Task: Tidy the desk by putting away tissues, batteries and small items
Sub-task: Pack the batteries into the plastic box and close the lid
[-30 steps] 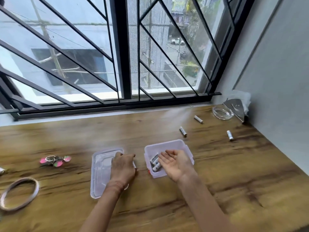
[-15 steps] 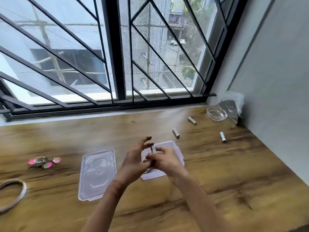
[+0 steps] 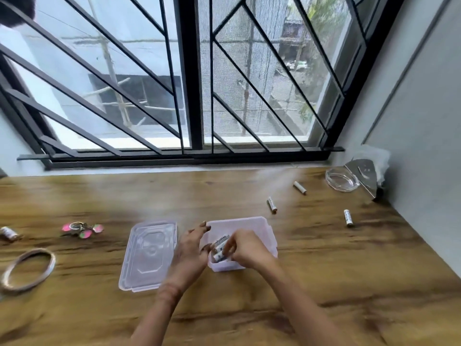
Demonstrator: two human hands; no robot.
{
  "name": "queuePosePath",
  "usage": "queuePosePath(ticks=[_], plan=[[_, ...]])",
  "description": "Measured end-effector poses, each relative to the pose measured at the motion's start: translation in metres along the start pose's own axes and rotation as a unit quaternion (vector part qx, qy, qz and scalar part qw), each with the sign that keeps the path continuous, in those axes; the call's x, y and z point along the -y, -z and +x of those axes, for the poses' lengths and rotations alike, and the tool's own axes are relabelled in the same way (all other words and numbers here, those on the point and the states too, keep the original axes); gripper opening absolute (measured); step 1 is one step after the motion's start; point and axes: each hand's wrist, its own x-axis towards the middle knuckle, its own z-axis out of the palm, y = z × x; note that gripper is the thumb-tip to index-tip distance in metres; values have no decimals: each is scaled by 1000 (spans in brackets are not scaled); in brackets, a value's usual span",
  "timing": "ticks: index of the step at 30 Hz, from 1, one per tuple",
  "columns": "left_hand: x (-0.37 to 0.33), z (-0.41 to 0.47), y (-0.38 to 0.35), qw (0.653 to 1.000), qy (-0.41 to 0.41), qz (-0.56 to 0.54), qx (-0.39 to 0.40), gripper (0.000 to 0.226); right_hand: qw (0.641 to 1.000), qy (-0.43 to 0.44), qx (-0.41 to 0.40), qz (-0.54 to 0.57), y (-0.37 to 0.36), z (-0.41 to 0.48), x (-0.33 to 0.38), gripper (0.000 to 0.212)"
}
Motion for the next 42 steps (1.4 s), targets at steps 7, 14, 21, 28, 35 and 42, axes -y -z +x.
queuePosePath(ticks=[7, 14, 21, 28, 35, 42], plan=[[-1, 2, -1, 1000, 15, 16, -11, 43, 985, 36, -158, 59, 15, 3, -8, 24], [-3, 4, -1, 997, 49, 56, -11, 46, 943, -12, -332, 1, 72, 38, -53, 19], [-4, 6, 1, 996, 72, 62, -1, 47, 962, -74, -240, -106, 78, 81, -89, 32], [-3, 6, 1, 995, 75, 72, -6, 46, 942, -48, -291, -158, 94, 97, -107, 22], [-4, 7, 2, 994, 84, 74, -13, 46, 936, -76, -296, -175, 137, 110, -145, 19], [-5, 8, 1, 993, 91, 73, -12, 47, 933, -50, -294, -203, 126, 122, -154, 14]])
